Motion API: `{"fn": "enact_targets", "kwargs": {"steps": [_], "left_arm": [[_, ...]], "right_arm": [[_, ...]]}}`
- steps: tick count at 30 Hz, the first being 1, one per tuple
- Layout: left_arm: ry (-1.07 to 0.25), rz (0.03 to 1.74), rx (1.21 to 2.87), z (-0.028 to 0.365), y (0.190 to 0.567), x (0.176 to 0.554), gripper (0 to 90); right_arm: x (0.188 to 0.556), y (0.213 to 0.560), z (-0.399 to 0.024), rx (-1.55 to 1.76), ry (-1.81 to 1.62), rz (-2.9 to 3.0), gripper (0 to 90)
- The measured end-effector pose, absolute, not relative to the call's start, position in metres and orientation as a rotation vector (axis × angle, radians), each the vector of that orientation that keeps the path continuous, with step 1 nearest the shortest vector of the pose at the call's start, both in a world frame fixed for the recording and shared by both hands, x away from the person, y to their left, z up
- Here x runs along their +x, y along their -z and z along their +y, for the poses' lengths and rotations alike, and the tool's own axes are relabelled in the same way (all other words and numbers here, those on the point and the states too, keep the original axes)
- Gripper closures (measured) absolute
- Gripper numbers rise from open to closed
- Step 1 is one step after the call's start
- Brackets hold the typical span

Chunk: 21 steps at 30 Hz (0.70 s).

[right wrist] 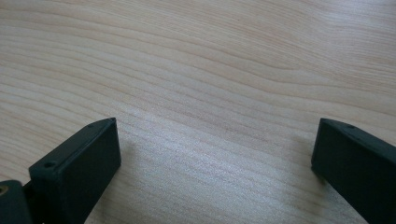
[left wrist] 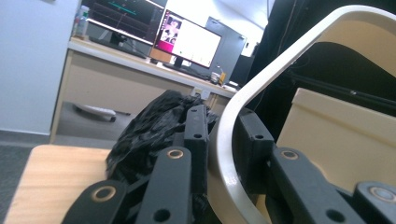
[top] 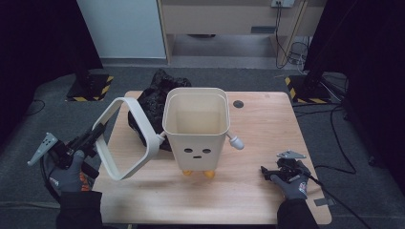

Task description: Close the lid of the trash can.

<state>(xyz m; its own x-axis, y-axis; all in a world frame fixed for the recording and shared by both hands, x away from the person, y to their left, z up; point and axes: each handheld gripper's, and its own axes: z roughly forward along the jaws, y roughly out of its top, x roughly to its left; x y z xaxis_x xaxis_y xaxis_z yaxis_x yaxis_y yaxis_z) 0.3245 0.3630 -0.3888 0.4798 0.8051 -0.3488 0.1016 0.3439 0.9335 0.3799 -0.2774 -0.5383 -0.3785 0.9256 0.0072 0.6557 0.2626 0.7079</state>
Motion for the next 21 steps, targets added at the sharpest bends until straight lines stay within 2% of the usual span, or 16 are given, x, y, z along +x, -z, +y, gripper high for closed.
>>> {"fn": "enact_targets", "kwargs": {"steps": [21], "left_arm": [[-0.599, 0.884, 1.177, 0.318, 0.338, 0.346, 75.6]], "right_arm": [[0.380, 0.538, -0.277, 1.432, -0.888, 2.129, 1.6]]}}
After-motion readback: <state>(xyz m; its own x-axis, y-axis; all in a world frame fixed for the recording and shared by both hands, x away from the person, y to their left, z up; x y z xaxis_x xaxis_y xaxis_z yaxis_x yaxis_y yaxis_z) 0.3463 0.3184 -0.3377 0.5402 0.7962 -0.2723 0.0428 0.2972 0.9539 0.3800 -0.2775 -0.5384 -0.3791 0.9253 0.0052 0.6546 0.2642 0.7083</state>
